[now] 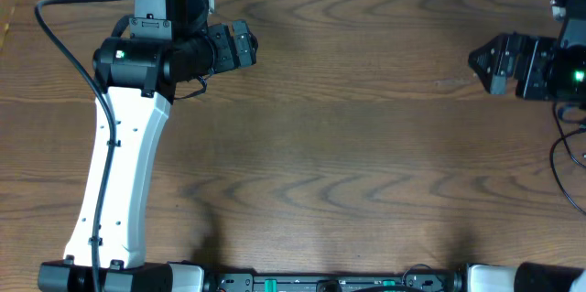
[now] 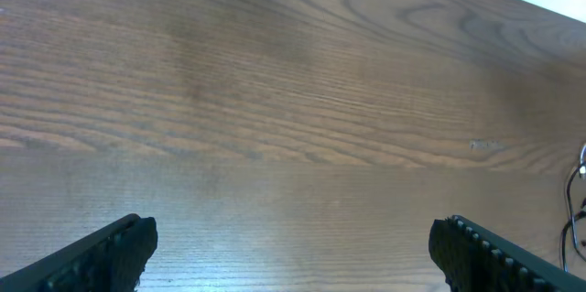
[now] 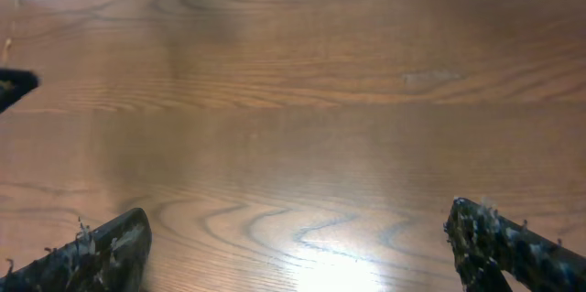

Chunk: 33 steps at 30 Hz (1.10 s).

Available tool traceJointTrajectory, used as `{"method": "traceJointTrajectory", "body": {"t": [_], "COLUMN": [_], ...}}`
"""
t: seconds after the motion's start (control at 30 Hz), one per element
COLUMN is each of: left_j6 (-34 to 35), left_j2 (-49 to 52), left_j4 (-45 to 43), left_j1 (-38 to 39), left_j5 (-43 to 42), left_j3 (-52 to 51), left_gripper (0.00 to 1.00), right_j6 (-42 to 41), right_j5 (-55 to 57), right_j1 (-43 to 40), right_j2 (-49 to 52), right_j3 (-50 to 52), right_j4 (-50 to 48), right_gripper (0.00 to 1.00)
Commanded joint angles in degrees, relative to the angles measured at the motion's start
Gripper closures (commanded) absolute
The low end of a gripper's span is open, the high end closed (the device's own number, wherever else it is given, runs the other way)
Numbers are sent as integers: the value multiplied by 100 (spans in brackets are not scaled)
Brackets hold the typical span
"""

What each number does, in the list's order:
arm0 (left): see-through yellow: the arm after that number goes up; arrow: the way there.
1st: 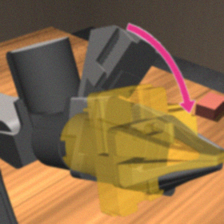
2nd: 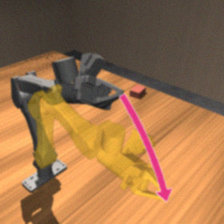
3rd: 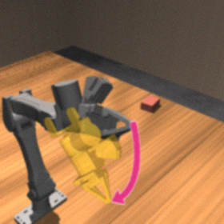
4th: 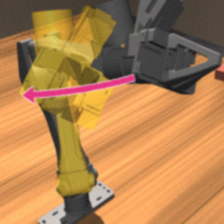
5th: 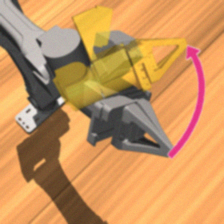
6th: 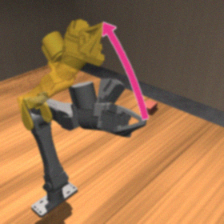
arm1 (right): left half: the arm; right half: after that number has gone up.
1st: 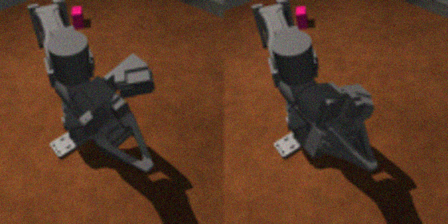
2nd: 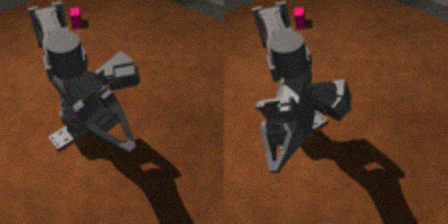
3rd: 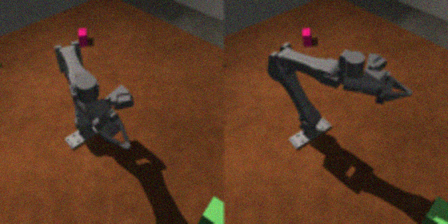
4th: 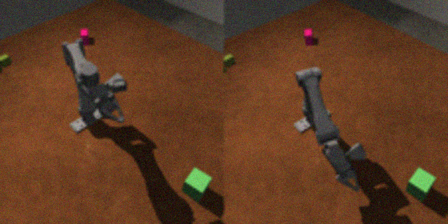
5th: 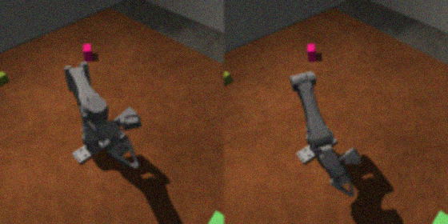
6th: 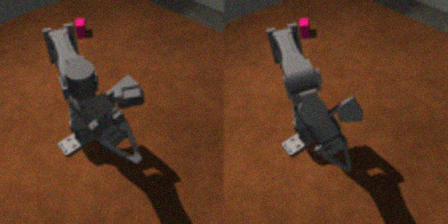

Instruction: Untangle cables

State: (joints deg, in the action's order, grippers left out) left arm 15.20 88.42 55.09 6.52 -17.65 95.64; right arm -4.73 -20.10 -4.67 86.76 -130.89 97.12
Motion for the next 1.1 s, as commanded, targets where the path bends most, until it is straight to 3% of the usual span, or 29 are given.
{"method": "traceJointTrajectory", "body": {"t": [0.0,0.2,0.43,0.57,0.8,1.07], "left_j6": [4,4,4,4,4,4], "left_j2": [35,35,35,35,35,35], "left_j4": [2,2,2,2,2,2], "left_j1": [9,9,9,9,9,9], "left_j5": [61,61,61,61,61,61], "left_j3": [11,11,11,11,11,11], "left_gripper": [0,0,1,0,0,0], "right_j6": [79,334,337,664,1392,1408], "right_j5": [13,-2,1331,1456,1456,1134], "right_j1": [59,546,1388,1425,1397,1307], "right_j2": [-127,-750,-1515,-2365,-4190,-6428], "right_j3": [-55,-52,538,1906,5195,8802], "right_j4": [17,17,-568,-1788,-4291,-7442], "right_gripper": [1,1,1,1,1,1]}}
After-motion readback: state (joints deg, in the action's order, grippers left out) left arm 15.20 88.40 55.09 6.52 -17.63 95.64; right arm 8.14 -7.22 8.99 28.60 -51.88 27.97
